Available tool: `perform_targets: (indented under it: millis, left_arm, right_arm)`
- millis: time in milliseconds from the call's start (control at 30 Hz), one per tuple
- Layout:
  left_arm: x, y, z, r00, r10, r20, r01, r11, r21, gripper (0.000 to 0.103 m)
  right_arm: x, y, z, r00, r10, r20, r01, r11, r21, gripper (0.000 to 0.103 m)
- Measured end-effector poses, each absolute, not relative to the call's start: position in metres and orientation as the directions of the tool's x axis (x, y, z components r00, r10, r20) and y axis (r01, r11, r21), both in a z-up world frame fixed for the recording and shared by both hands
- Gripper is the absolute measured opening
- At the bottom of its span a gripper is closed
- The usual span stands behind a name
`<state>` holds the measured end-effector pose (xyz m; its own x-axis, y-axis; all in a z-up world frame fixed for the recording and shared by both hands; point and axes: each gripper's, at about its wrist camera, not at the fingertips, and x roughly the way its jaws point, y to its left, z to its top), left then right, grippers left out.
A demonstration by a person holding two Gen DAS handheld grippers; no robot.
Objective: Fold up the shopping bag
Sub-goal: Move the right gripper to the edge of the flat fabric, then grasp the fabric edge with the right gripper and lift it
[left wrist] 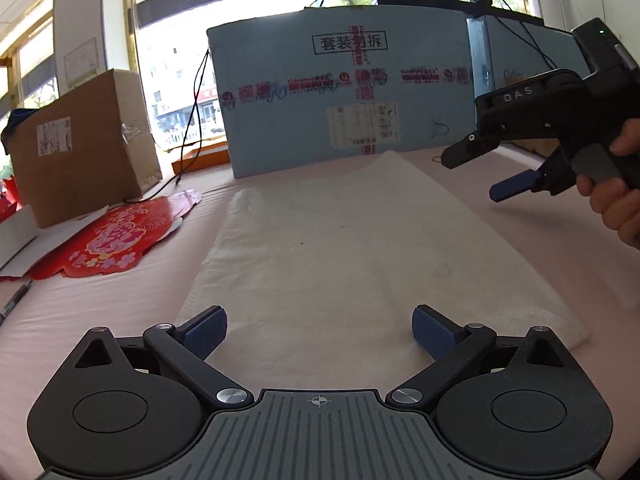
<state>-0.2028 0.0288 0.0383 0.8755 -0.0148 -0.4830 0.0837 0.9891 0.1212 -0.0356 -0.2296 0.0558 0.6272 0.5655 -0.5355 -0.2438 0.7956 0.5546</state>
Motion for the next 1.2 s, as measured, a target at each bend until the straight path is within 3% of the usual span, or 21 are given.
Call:
perform_targets:
  millis: [400,467,500,533,567,767,933,1200]
  left_arm:
    - [-0.204,0.035,0.034,0.87,-0.059,-0.489,0.09,0.995,0.041,0.101]
    - [-0.204,0.035,0.034,0.871,-0.058,-0.489,0.089,0.995,0.041,0.101]
    - [-0.204,0.035,0.035,0.87,-0.058,-0.489,0.088,0.995,0.039,0.101]
    - [-0.204,0.036,0.034,0.87,-0.059,-0.49,0.087,0.996,0.034,0.101]
    - [-0.204,0.037,0.035,0.869,-0.061,-0.492,0.087,0.996,0.029,0.101]
    - [-0.204,0.038,0.035,0.869,-0.063,-0.491,0.085,0.996,0.022,0.101]
    - [-0.211,0.025,0.041,0.886,-0.049,-0.461,0.109,0.989,0.103,0.101]
    - [-0.239,-0.031,0.068,0.866,-0.301,-0.4,0.388,0.909,0.156,0.101]
  right_arm:
    - [0.056,-0.18,0.049,0.578,0.547,-0.606,-0.314,0.834,0.453,0.066]
    - [0.063,-0.168,0.053,0.558,0.544,-0.627,-0.335,0.839,0.429,0.041]
    - [0.062,-0.162,0.056,0.542,0.542,-0.642,-0.349,0.84,0.415,0.033]
    - [0.062,-0.158,0.056,0.531,0.539,-0.654,-0.355,0.842,0.406,0.017]
    - [0.062,-0.156,0.056,0.52,0.536,-0.665,-0.358,0.843,0.4,0.009]
    - [0.05,-0.182,0.059,0.535,0.573,-0.621,-0.311,0.817,0.486,0.003]
    - [0.014,-0.223,0.071,0.6,0.556,-0.575,-0.267,0.817,0.511,0.003]
    - [-0.088,-0.297,0.073,0.758,0.406,-0.511,-0.104,0.848,0.52,0.003]
